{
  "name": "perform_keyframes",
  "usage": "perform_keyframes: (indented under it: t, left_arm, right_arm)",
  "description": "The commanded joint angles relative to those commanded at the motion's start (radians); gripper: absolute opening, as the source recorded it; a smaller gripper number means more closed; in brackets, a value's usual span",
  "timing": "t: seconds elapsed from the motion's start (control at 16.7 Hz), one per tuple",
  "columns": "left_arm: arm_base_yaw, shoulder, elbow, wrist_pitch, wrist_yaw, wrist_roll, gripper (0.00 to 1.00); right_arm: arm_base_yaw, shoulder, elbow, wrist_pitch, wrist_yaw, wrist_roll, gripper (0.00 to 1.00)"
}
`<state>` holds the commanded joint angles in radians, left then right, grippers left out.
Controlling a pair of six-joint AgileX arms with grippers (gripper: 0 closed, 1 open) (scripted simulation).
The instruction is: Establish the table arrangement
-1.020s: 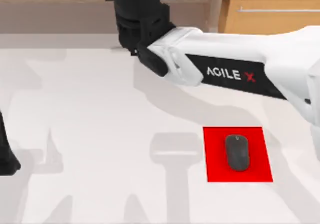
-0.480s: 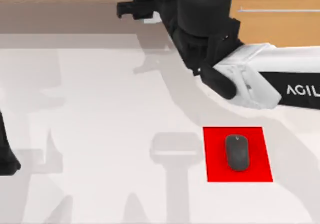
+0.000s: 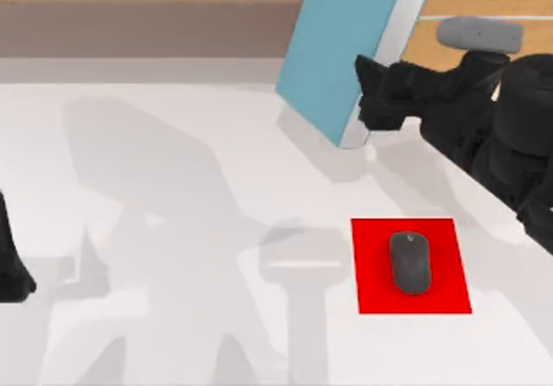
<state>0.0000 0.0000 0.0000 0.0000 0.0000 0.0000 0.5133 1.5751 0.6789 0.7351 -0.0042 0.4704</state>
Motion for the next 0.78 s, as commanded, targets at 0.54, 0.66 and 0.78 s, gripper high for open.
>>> perform_keyframes:
  t: [0.54, 0.66, 0.78]
  left_arm:
    - [0.0, 0.0, 0.0, 0.0, 0.0, 0.0, 1.0]
    - [0.0, 0.0, 0.0, 0.0, 0.0, 0.0, 1.0]
    - [0.0, 0.0, 0.0, 0.0, 0.0, 0.0, 1.0]
  right_arm:
    - [-0.554, -0.053, -0.203, -0.049, -0.306, 0.473, 0.0]
    - [-0.693, -0.021, -0.157, -0.063, -0.346, 0.581, 0.0]
    - [-0.818, 0.022, -0.09, -0.067, -0.379, 0.683, 0.0]
